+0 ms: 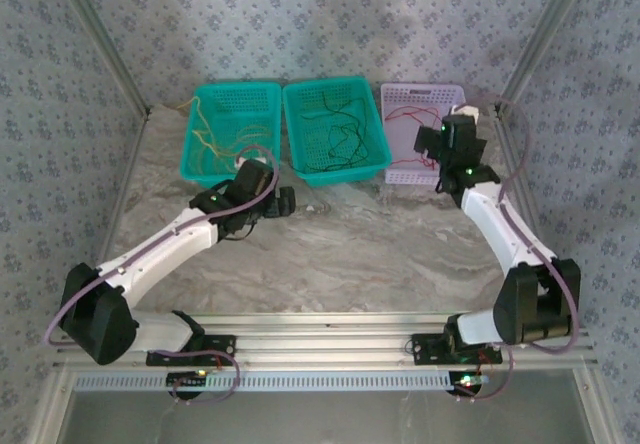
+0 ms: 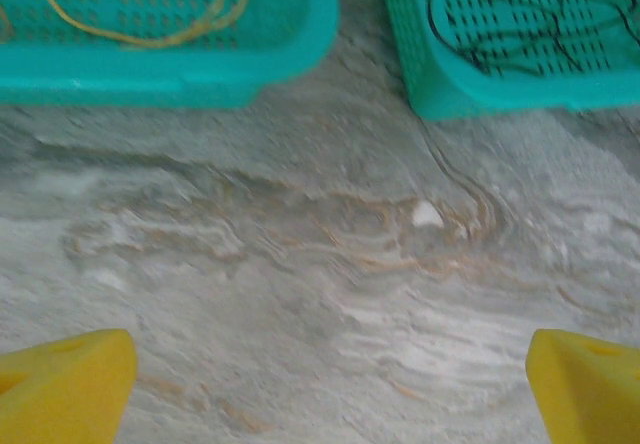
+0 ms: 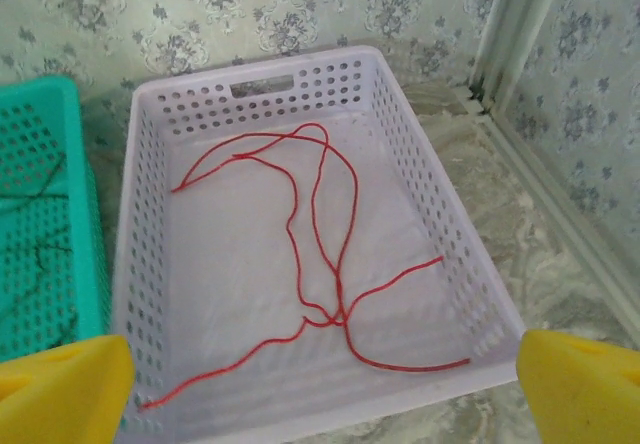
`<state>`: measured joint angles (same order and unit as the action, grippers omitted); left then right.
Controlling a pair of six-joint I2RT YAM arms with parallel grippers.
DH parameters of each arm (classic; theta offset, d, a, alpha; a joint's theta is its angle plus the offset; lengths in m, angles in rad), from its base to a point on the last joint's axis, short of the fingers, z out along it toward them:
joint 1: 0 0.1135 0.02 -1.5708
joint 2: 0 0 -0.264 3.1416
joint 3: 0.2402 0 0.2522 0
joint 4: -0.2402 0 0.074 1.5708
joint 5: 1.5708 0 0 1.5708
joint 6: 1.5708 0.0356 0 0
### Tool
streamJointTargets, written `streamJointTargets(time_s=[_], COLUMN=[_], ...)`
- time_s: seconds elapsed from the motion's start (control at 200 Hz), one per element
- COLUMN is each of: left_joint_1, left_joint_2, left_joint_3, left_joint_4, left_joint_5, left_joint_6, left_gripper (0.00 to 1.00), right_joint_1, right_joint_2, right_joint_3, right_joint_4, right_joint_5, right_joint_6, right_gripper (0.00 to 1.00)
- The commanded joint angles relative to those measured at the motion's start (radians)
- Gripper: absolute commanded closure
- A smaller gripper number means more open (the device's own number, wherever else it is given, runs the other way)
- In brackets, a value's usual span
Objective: Untangle the cables
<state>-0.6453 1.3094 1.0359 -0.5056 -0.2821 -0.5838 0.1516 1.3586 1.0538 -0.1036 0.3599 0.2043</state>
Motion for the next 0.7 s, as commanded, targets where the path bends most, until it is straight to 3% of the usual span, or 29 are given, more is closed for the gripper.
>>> streamJointTargets(time_s=[0.0,0.195,0.265,0.465,0.51,0.555,0.694], left_joint_1=[0.026,0.079,0.118,0.243,0.268,0.291,0.383], left_joint_2=[-0.036,-0.161,-0.198,-0.204,-0.198,-0.192,-0.158], left_joint_3=[0.033,-0.095,-0.143,-0.221,-0.23,-0.241,-0.285], left_joint_4=[-0.027,0.138,0.182,0.236,0.25,0.27,0.362], left_joint_5=[-0.126,-0.29,-0.308,-0.295,-0.295,-0.295,-0.305], left_joint_6=[0.049,0.126,0.14,0.138,0.137,0.15,0.188], left_gripper=[0.0,0.0,0.0,0.0,0.0,0.0,0.0], right_joint_1=[-0.038,-0.11,-0.092,-0.049,-0.072,-0.107,-0.13], right_joint_2=[-0.056,0.051,0.091,0.191,0.173,0.153,0.133], right_joint_3=[-0.144,-0.324,-0.363,-0.503,-0.505,-0.546,-0.663], right_joint_4=[0.147,0.251,0.329,0.705,0.659,0.72,0.894], right_joint_5=[0.107,0.064,0.07,0.049,0.035,-0.043,-0.101], right_joint_6=[-0.12,-0.024,-0.083,-0.269,-0.213,-0.207,-0.19], right_gripper=[0.0,0.0,0.0,0.0,0.0,0.0,0.0])
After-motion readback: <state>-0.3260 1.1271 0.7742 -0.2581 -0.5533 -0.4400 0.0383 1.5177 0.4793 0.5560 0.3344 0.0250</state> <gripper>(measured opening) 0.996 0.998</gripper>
